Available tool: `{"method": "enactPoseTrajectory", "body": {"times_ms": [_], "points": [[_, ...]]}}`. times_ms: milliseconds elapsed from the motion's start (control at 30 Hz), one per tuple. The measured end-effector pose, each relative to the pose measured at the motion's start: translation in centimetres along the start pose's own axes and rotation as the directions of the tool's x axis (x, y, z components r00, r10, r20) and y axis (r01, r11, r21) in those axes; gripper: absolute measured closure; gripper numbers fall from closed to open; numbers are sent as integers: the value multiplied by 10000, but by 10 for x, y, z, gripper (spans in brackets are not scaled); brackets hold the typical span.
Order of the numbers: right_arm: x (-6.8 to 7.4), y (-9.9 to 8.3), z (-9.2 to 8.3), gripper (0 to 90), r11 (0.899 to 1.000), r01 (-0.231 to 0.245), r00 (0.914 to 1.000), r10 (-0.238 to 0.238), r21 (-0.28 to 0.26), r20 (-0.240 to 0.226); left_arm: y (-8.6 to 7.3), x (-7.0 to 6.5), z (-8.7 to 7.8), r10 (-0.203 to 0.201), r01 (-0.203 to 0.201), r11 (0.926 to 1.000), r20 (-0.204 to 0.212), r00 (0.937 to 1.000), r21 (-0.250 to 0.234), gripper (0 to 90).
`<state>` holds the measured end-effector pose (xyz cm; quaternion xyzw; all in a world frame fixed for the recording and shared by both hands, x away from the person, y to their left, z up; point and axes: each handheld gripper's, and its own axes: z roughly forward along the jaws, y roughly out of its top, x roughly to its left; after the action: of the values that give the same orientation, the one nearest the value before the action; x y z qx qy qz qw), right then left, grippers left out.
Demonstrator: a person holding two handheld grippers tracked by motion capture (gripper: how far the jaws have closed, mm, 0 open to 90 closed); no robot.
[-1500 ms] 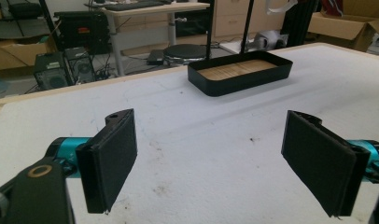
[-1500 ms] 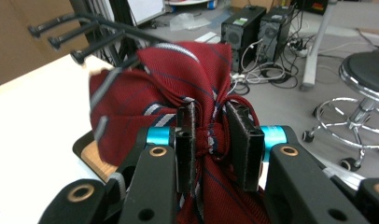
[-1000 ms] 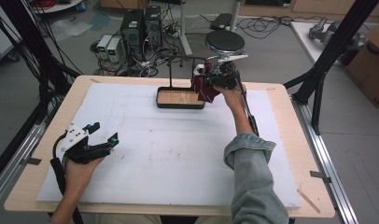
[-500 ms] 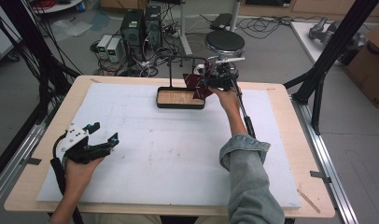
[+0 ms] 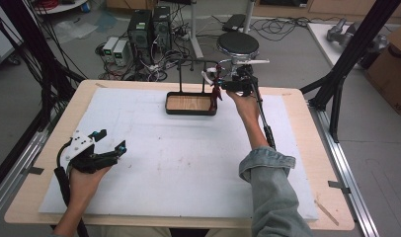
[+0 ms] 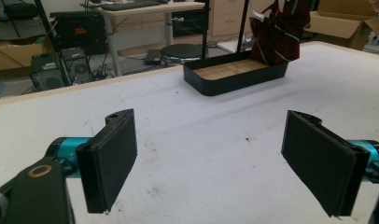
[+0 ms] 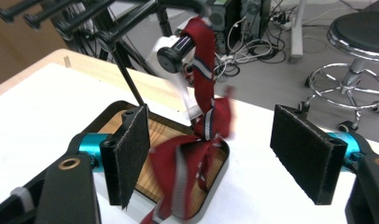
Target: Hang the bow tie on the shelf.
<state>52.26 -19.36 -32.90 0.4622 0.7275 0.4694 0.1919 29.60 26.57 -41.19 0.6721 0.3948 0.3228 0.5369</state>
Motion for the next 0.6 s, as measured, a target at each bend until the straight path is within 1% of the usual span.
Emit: {"method": "enactPoseTrajectory", "body": {"times_ms": [33,67,100,133,167,200,267,300,400,433,500,533,567,600], "points": [[-1,-1,-5,268,9999,-72,10000,72,-104,-40,0,0,0,-10,10,10000,17,10000,-3,186],[-3,-1,-11,238,9999,-128,9999,127,-102,-54,0,0,0,-3,3,10000,-2,10000,-20,186],[-3,-1,-11,238,9999,-128,9999,127,-102,-54,0,0,0,-23,23,10000,8,10000,-23,186],[-3,-2,-19,230,9996,-150,9999,150,-225,15,0,0,1,-29,29,10000,-1,10000,-40,186],[-3,-2,-24,230,9992,-57,10000,58,-406,28,0,0,1,-16,16,10000,15,10000,-37,186],[-3,-2,-24,230,9992,-57,10000,58,-406,28,0,-1,1,24,-24,10000,13,10000,-6,186],[-3,-4,-34,231,9972,158,9996,-142,-724,233,0,-1,2,7,-7,10000,41,10000,-18,186],[-3,-5,-39,230,9968,238,9993,-216,-761,303,1,-2,2,5,-5,10000,34,10000,-21,186],[-7,-8,-54,217,9957,261,9991,-228,-892,369,0,-2,3,17,-17,10000,60,10000,-12,186],[-8,-9,-60,218,9935,334,9988,-291,-1089,400,0,-2,4,15,-15,10000,71,10000,-5,186],[-9,-12,-70,217,9906,431,9981,-369,-1296,504,0,-3,5,19,-19,10000,66,10000,16,186],[-10,-14,-76,216,9894,480,9976,-407,-1372,558,0,-3,5,-1,1,10000,74,10000,-2,186],[-12,-16,-84,186,9902,491,9973,-415,-1308,602,0,-3,6,-12,12,10000,86,10000,5,186],[-12,-16,-84,186,9902,491,9973,-415,-1308,602,0,-3,7,-3,3,10000,112,9999,8,186]]}}
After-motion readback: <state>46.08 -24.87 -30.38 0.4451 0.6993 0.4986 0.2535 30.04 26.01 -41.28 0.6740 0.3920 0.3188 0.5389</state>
